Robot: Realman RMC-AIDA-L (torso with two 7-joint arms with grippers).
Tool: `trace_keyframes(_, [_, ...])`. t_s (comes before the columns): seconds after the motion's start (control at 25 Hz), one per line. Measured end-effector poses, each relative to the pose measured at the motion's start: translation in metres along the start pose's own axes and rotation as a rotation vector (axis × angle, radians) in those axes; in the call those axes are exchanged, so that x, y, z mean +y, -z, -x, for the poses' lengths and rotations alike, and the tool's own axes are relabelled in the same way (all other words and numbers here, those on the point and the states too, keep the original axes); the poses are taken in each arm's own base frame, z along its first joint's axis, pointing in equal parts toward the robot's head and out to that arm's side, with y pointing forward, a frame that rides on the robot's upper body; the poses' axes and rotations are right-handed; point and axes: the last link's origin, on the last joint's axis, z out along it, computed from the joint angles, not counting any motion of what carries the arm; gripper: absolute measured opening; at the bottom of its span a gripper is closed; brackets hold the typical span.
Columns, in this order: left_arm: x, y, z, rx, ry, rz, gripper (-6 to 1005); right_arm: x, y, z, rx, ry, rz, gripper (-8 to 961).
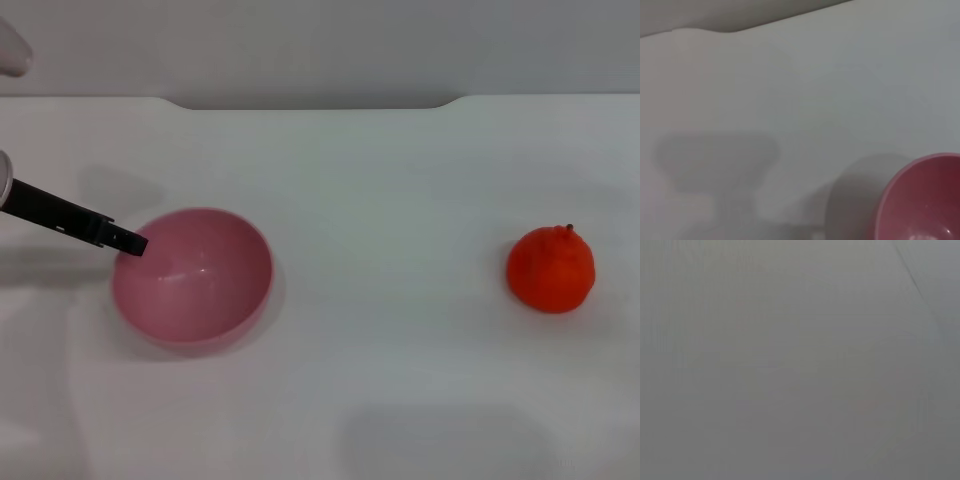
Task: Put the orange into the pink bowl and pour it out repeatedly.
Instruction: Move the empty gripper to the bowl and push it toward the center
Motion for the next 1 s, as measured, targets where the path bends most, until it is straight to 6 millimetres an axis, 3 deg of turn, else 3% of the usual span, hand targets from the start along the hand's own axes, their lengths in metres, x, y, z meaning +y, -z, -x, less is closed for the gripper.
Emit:
trace_keyframes(0.72, [0.007,-0.014,0.001,-0.014,-0.009,0.016,687,0.0,0.0,0.0,0.001,0.0,-0.001,456])
trace_keyframes(0.84, [0.013,-0.027,0.002,-0.036,-0.03,0.01,686,0.0,0.0,0.0,0.001,0.0,-0.001,456])
trace_keyframes(1.0, [0.012,-0.03,0.001,-0.029,-0.026,0.002,686,-0.001,0.001,0.0,0.002,0.001,-0.003,456])
